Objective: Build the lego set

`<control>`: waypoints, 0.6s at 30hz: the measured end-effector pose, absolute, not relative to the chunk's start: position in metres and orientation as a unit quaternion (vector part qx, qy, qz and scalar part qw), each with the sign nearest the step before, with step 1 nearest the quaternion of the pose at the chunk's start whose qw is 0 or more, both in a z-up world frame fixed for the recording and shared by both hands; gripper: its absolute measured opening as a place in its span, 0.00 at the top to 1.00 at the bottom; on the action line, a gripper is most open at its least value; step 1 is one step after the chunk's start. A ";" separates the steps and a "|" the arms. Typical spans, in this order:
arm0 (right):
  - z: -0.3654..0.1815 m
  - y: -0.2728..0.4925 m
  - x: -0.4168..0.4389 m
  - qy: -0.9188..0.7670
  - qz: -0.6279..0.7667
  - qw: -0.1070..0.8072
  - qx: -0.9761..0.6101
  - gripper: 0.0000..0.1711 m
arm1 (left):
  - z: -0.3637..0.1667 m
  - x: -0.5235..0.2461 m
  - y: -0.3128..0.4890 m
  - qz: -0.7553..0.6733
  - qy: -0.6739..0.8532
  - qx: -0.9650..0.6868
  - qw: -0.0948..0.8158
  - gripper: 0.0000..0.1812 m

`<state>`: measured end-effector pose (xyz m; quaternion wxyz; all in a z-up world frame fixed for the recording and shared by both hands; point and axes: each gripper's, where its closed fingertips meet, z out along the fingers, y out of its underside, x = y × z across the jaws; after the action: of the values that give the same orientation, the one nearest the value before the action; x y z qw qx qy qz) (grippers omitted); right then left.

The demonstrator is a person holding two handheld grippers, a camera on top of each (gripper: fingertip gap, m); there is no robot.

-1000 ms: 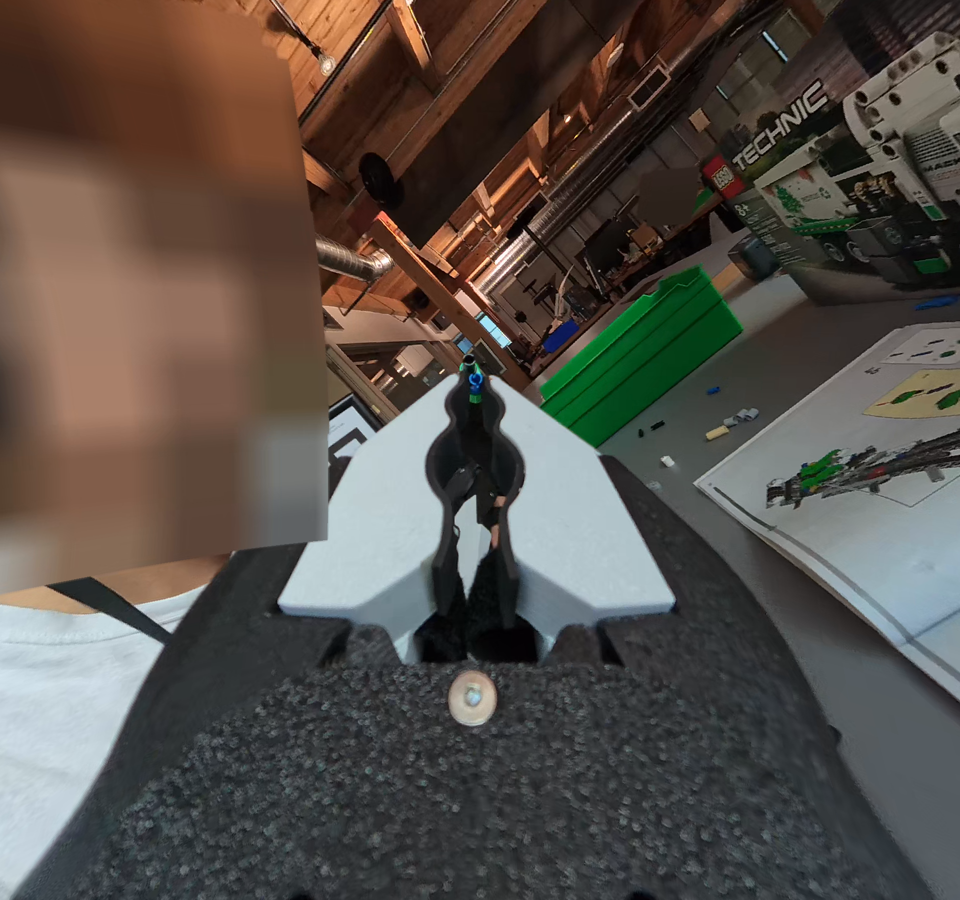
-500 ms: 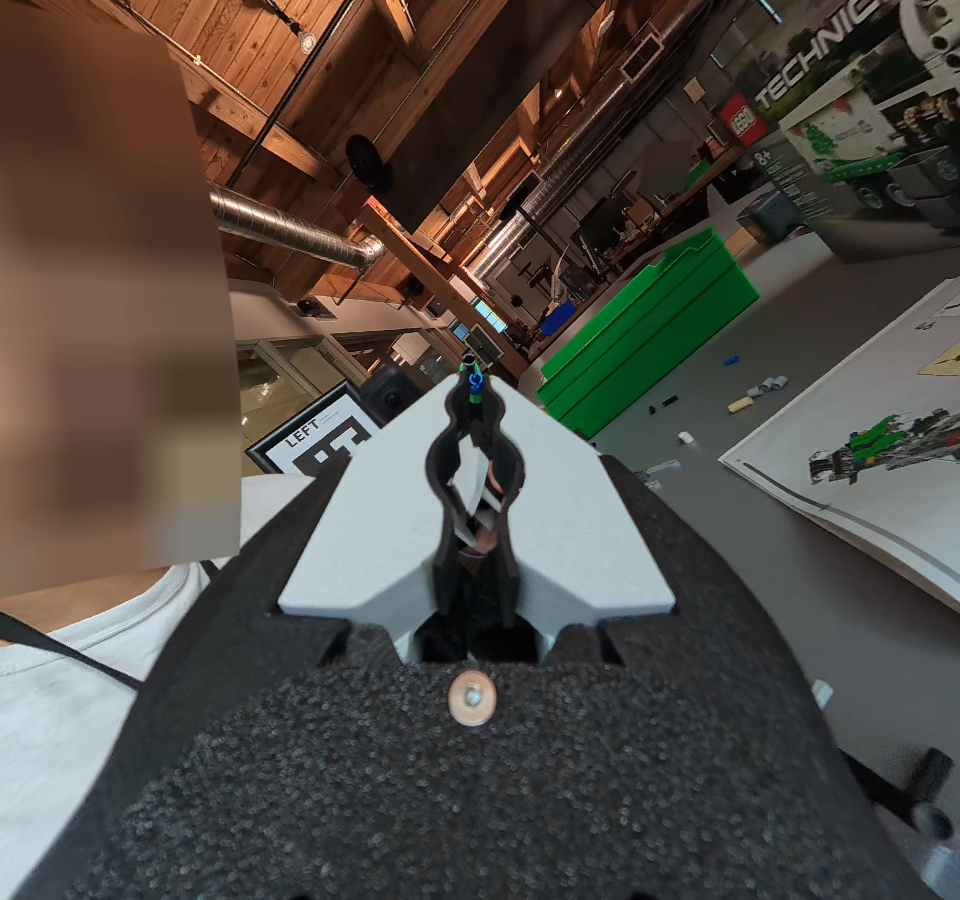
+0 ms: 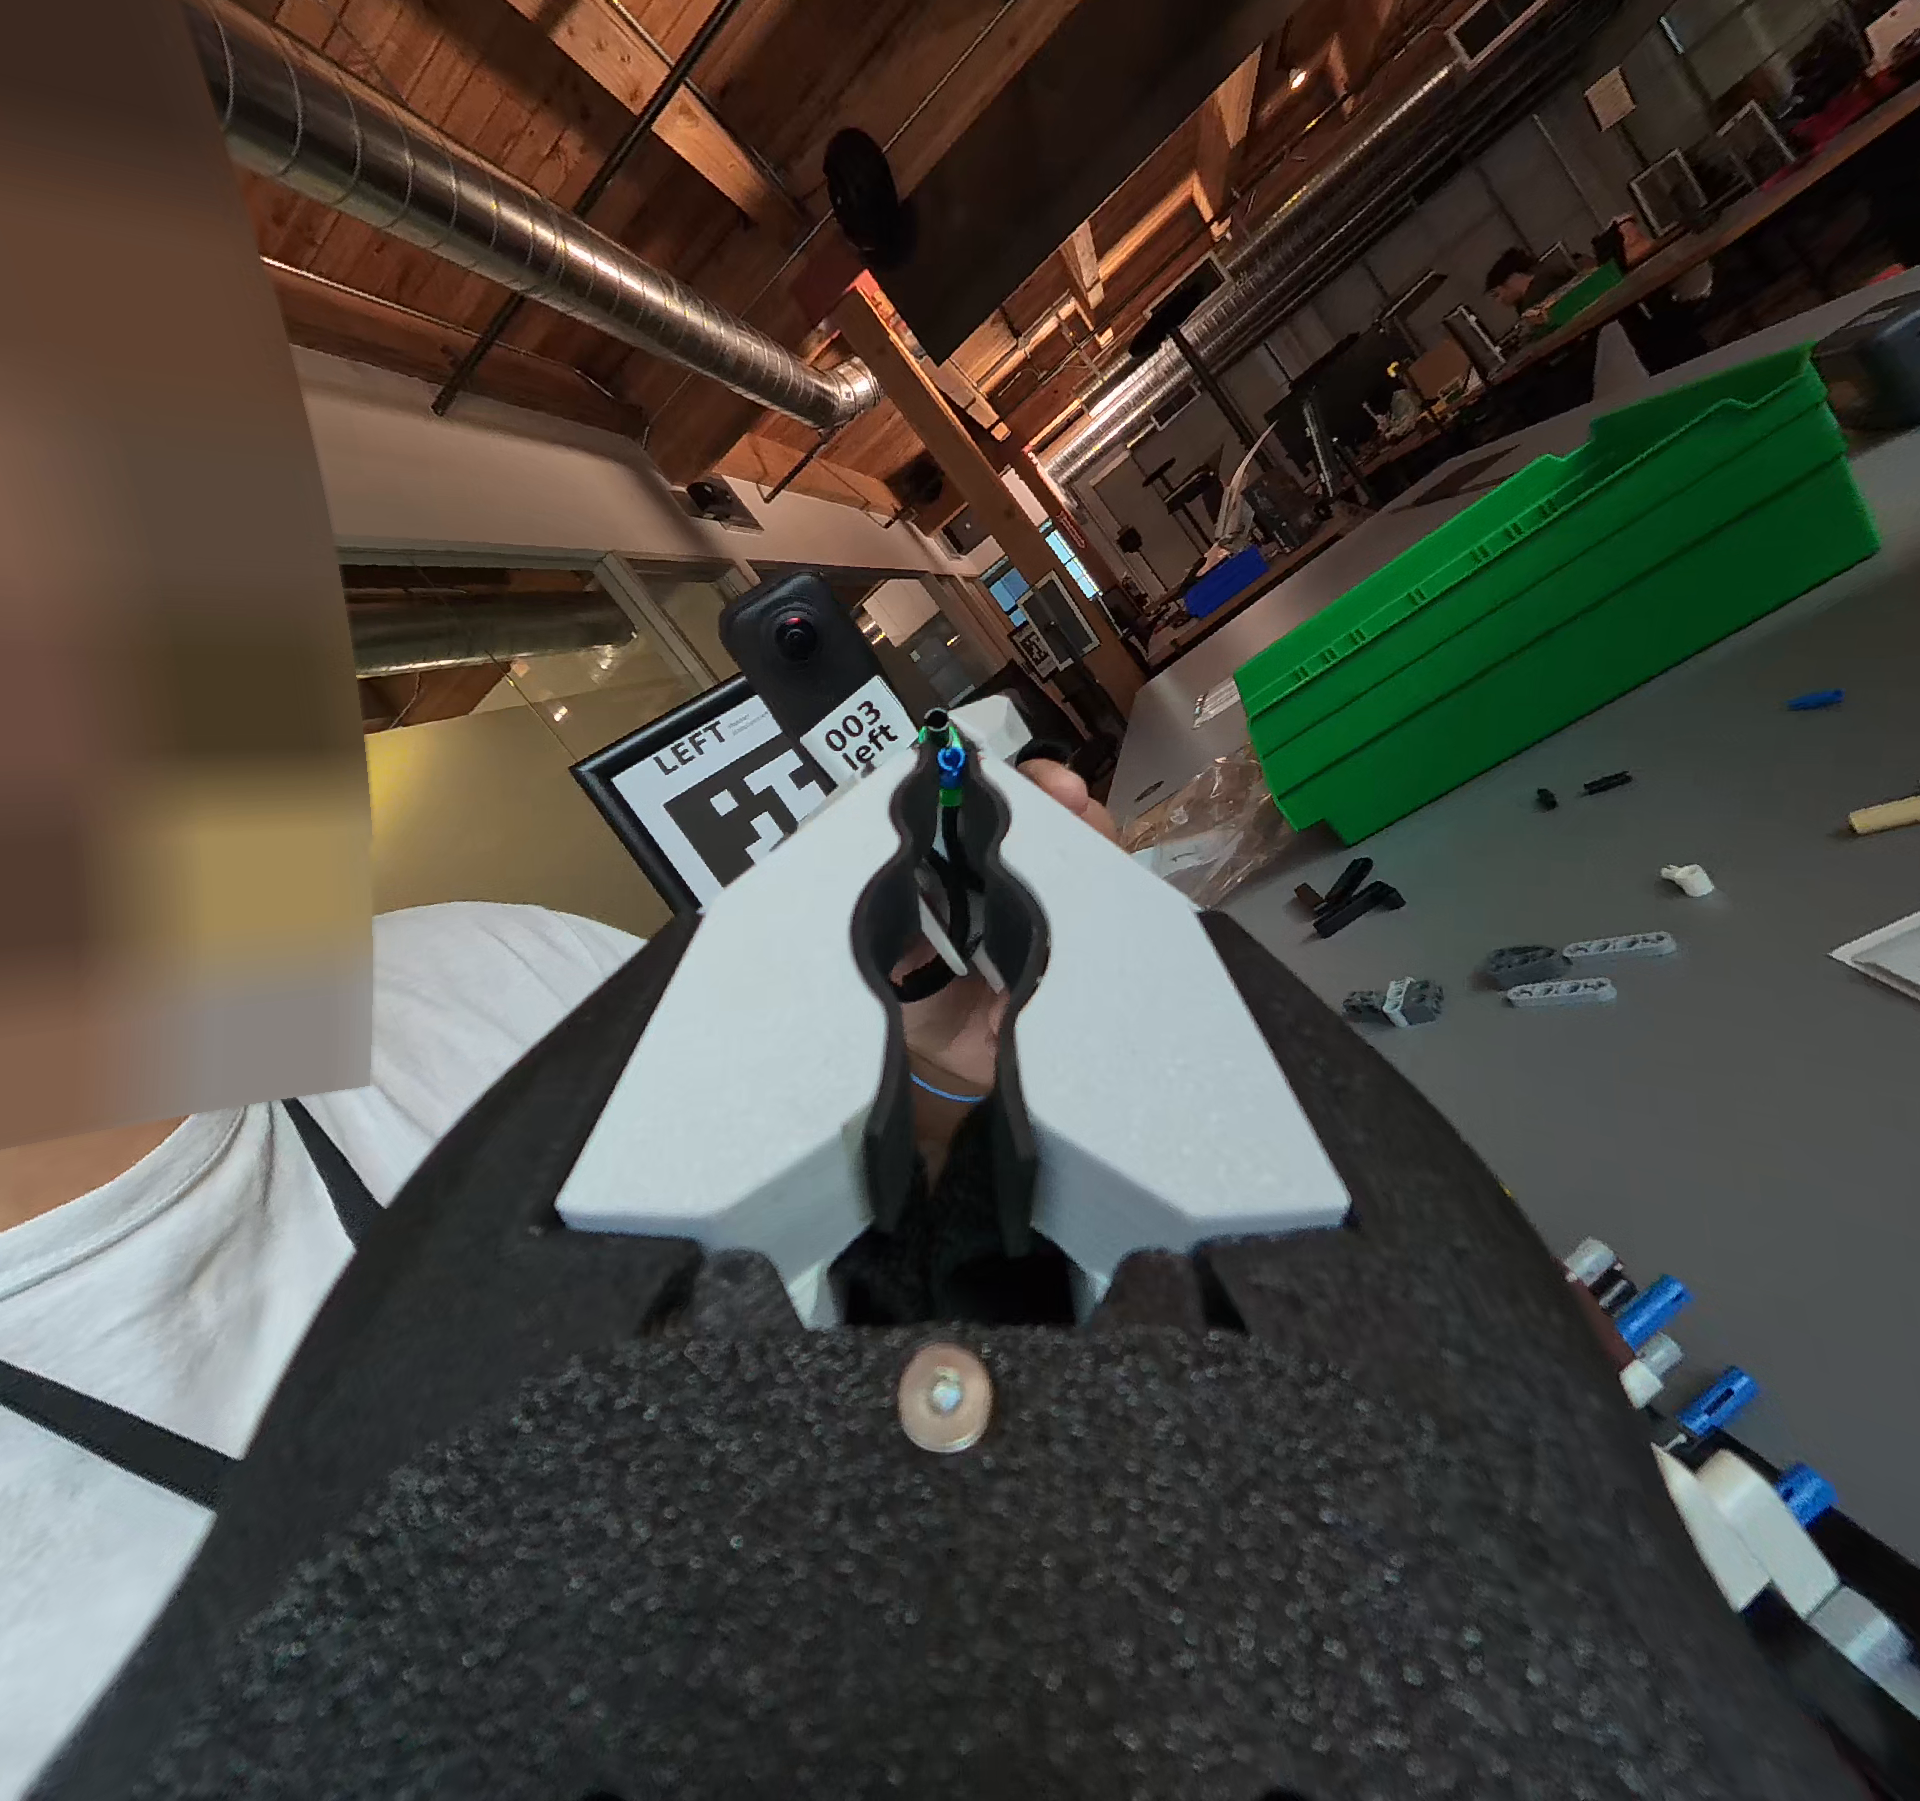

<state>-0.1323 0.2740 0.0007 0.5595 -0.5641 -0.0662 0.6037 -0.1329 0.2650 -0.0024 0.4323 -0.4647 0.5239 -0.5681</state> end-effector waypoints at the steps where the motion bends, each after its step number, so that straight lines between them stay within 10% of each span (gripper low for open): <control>1: 0.002 0.272 -0.134 -0.071 0.604 0.562 -0.561 0.99 | -0.001 -0.134 0.262 -0.570 0.522 -0.464 0.431 0.92; 18: -0.020 0.259 -0.117 -0.157 0.416 0.605 -0.660 0.87 | -0.021 -0.154 0.266 -0.524 0.581 -0.479 0.399 0.97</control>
<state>-0.1175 0.2588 -0.0203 0.6053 -0.6600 -0.1566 0.4164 -0.1541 0.2662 -0.0208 0.3987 -0.4786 0.5808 -0.5240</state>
